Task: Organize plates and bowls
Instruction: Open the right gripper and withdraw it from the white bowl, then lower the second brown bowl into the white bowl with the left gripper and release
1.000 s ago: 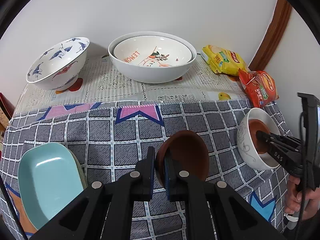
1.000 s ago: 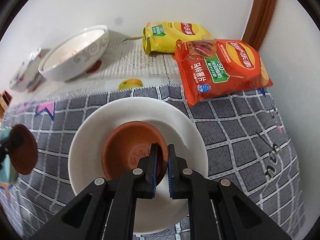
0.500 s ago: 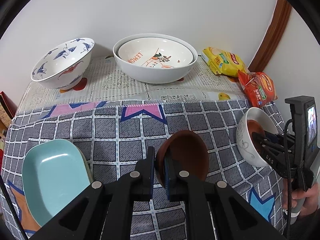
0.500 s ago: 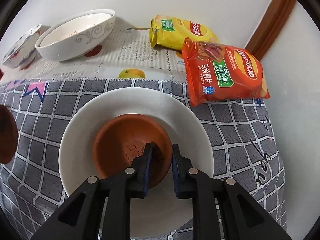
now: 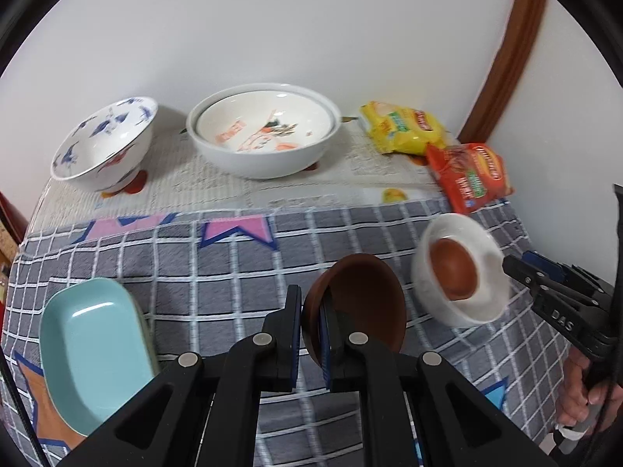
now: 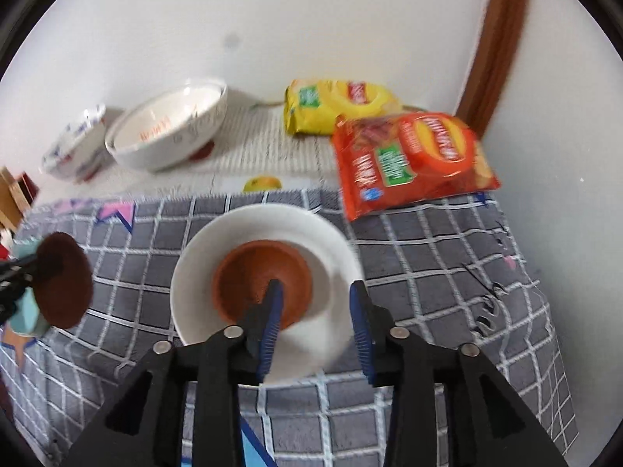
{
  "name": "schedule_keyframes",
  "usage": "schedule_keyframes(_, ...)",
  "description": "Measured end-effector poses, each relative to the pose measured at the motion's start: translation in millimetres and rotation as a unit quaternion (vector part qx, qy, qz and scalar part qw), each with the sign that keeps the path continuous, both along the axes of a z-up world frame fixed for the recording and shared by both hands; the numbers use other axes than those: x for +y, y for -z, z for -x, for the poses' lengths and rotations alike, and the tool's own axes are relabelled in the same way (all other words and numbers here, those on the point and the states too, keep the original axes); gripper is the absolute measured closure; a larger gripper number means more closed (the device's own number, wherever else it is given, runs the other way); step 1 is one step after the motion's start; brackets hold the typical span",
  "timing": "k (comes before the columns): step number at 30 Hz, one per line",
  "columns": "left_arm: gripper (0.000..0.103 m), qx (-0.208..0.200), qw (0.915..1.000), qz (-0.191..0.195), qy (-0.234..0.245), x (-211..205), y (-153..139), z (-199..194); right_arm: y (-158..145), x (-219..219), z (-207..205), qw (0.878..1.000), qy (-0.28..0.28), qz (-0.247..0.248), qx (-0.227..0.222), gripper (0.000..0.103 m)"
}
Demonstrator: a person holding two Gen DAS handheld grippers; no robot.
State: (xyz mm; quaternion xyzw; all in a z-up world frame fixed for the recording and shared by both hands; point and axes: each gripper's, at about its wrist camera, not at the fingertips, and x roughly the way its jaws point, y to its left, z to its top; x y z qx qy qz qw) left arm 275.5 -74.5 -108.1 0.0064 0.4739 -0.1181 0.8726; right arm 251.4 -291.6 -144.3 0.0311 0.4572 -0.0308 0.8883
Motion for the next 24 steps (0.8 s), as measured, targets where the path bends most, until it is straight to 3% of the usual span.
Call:
schedule_keyframes(5,0.094,-0.006,0.9998,0.009,0.015,-30,-5,4,-10,-30,23,1.0,0.021,-0.011,-0.016,0.061)
schedule_keyframes(13,0.094,0.0,0.9991,0.018,0.037,-77,-1,1,-2,-69,55,0.998,0.047,-0.027,-0.018,0.06)
schedule_keyframes(24,0.094,0.019,0.9988,0.02,0.039,-107,24,-21,16,-99,70,0.996,0.071,-0.06,-0.013,0.06)
